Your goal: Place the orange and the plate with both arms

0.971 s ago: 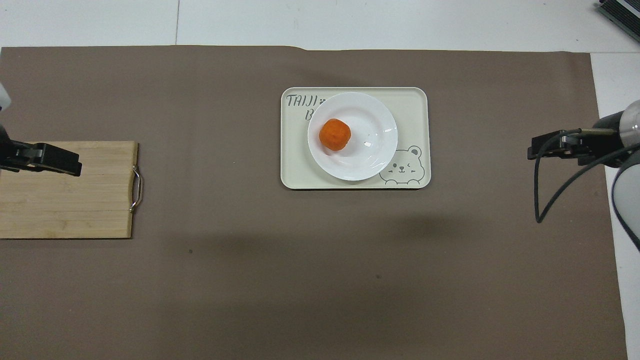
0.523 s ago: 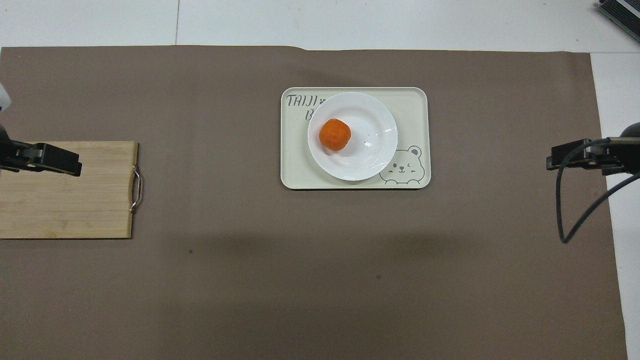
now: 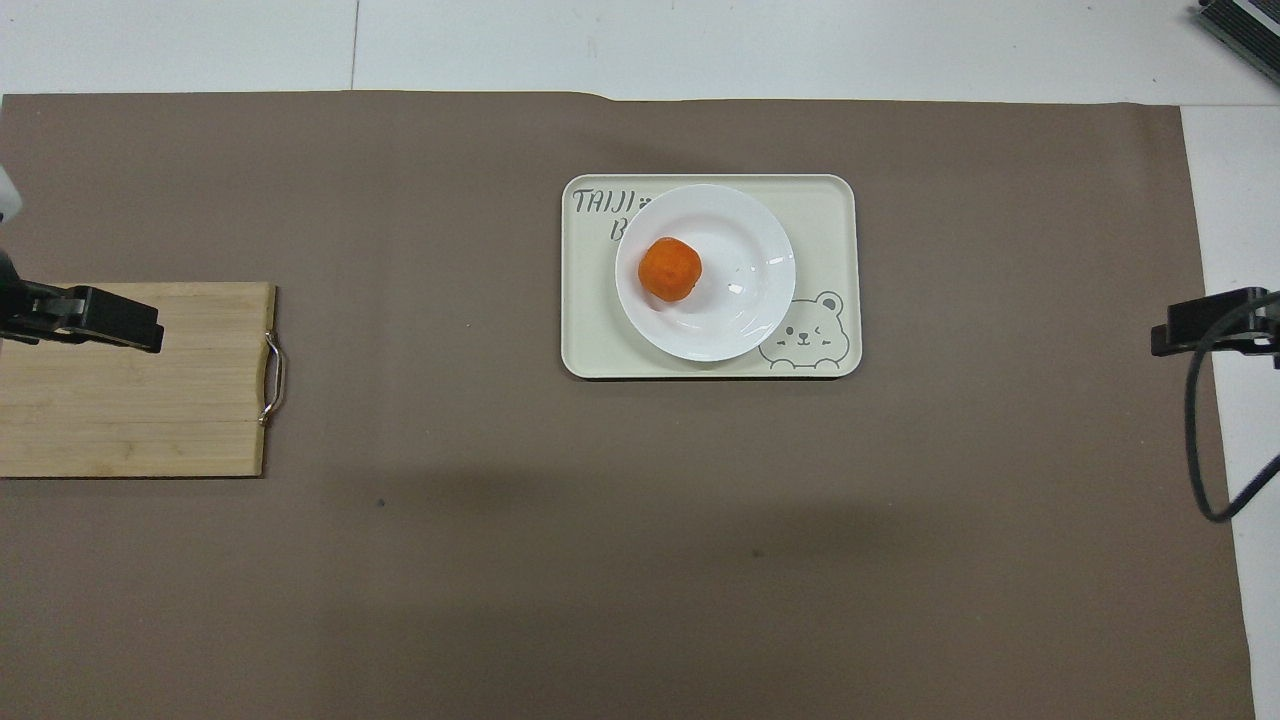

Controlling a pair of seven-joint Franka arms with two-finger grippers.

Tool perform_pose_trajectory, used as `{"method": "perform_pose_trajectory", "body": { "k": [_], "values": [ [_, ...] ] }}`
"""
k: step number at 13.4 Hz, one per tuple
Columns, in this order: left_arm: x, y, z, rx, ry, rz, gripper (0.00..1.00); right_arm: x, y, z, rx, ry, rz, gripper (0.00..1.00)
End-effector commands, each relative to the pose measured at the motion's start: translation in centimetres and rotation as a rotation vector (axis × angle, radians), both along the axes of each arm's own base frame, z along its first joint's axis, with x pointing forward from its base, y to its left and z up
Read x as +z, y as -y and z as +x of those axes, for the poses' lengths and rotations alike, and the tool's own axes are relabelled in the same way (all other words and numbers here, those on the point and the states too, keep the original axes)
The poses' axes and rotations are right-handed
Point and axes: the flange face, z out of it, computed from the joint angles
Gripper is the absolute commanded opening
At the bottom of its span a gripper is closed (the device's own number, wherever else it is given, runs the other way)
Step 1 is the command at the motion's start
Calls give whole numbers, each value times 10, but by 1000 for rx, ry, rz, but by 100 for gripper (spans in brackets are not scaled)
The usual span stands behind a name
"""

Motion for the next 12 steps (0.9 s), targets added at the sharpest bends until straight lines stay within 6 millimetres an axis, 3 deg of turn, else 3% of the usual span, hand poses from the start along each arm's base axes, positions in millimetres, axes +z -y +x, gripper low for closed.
{"method": "perform_pose_trajectory", "body": {
  "k": [1, 3, 6, 9, 12],
  "values": [
    [4, -3, 1, -4, -2, 15, 100, -6, -20, -10, -10, 0, -22, 100],
    [4, -3, 1, -4, -2, 15, 100, -7, -36, -10, -40, 0, -26, 100],
    [4, -3, 1, -4, -2, 15, 100, -9, -36, -7, -40, 3, -24, 100],
    [4, -3, 1, -4, -2, 15, 100, -12, -27, -5, -13, -4, -25, 100],
    [4, -3, 1, -4, -2, 15, 100, -3, -3, -3, 9, 4, -109, 100]
  ]
}}
